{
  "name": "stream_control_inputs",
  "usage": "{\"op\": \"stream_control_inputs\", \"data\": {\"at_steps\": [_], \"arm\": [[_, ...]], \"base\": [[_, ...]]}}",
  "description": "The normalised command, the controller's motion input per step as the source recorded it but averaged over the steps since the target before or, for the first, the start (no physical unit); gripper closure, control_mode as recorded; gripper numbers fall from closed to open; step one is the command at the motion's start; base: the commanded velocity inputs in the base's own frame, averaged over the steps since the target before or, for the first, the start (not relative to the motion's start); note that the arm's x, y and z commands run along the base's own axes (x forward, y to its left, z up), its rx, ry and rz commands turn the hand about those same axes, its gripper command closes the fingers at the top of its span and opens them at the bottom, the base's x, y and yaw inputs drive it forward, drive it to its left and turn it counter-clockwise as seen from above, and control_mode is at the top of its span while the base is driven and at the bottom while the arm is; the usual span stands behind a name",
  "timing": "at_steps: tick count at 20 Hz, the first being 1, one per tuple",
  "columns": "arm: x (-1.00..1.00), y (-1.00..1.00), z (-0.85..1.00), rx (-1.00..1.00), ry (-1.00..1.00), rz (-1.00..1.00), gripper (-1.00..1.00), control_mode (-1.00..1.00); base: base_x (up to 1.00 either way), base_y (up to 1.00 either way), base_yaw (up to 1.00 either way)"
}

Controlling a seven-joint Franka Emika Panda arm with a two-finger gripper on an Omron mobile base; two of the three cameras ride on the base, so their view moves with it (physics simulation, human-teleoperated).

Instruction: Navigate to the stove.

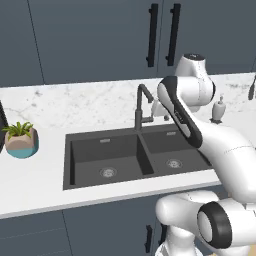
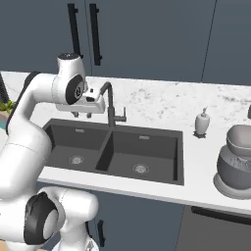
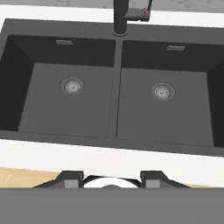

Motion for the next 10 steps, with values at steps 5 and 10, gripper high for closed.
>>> {"op": "stream_control_inputs", "data": {"at_steps": [5,10], "arm": [[-0.44,-0.03,-0.04,0.0,0.0,0.0,-1.0,-1.0],[-0.83,-0.09,-0.16,0.0,0.0,0.0,-1.0,-1.0]], "base": [[0.0,0.0,0.0],[0.0,0.0,0.0]]}}
